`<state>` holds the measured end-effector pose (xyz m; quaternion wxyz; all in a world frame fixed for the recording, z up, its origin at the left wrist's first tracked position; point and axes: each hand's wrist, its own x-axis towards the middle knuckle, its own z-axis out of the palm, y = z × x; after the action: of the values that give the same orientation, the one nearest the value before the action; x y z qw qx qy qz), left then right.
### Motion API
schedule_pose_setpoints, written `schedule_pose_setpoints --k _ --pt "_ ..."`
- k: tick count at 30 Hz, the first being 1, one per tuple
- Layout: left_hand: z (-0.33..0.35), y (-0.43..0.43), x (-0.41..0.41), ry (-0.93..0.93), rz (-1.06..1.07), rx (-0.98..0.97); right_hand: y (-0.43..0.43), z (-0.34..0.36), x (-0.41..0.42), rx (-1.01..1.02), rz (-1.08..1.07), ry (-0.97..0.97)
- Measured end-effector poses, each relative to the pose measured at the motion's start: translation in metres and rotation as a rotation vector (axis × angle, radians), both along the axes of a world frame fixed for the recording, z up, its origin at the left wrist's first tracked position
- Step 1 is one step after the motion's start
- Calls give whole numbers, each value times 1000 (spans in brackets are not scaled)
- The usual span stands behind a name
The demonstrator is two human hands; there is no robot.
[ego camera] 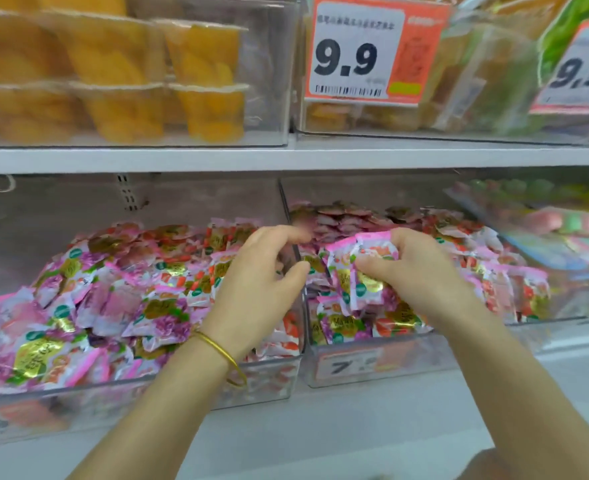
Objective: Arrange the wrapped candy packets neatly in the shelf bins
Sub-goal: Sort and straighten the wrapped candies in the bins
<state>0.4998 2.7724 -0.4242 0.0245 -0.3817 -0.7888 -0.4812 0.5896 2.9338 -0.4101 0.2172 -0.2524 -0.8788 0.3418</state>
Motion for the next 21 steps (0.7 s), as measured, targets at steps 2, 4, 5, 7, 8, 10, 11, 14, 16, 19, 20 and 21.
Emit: schedule_pose_setpoints --k 2,4,5,7,8,10,11,14,16,19,20,21 --pt "1 0 -2 -30 14 34 -6 0 -7 62 9 -106" --pt "2 0 -3 -70 21 71 -14 -5 -16 24 64 -233" --pt "2 1 -3 -85 21 84 -19 -8 -19 25 108 -320" --pt "2 2 -2 -94 26 92 -27 -12 -22 89 178 -433" --pt "2 2 -1 -96 25 92 -28 -11 -22 109 190 -434" --pt "2 0 0 -101 18 98 -20 -4 -17 80 169 -370" --pt "1 -1 0 -98 14 100 -12 -1 -13 35 144 -328" --pt "0 -3 0 -82 9 83 2 4 -3 1 103 -325" --pt "-1 -3 0 -73 4 77 1 -1 -3 20 135 -329" --pt "-1 -5 0 -73 -7 79 -6 -12 -13 91 179 -347" --pt "-1 -5 0 -74 -8 79 -8 -16 -14 151 168 -387" --pt "-1 -6 0 -74 -9 77 -8 -18 -15 210 148 -409"
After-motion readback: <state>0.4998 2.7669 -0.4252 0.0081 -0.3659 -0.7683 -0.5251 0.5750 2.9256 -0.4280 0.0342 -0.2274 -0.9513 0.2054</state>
